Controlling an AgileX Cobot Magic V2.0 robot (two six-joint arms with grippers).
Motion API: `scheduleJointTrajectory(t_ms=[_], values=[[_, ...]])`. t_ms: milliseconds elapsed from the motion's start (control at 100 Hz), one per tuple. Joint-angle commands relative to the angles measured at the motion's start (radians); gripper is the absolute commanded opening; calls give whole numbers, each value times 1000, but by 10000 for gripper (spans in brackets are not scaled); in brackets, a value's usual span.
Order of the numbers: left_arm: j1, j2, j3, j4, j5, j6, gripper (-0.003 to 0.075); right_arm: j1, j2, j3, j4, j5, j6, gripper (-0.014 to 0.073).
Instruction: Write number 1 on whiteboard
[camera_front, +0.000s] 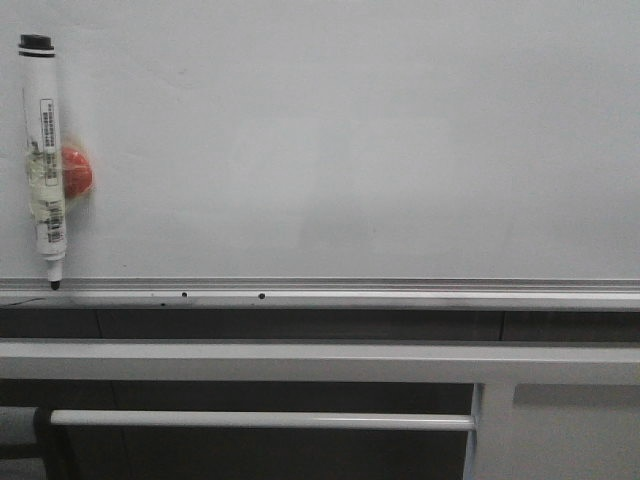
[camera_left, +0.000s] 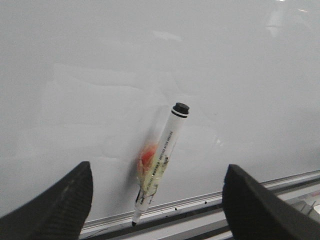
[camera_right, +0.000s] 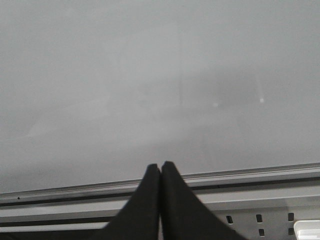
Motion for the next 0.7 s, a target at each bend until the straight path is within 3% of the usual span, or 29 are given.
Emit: scheduleJointTrajectory(t_ms=[0, 190, 360, 690], values=[[-16, 30, -2, 17, -102, -16, 491, 1, 21, -30, 3, -72, 1, -50], [9, 104, 92, -15, -311, -16, 491, 1, 21, -30, 3, -72, 1, -50], [20, 220, 103, -33, -387, -16, 491, 1, 21, -30, 3, -72, 1, -50], [19, 617, 103, -39, -741, -16, 491, 1, 21, -30, 3, -72, 1, -50]])
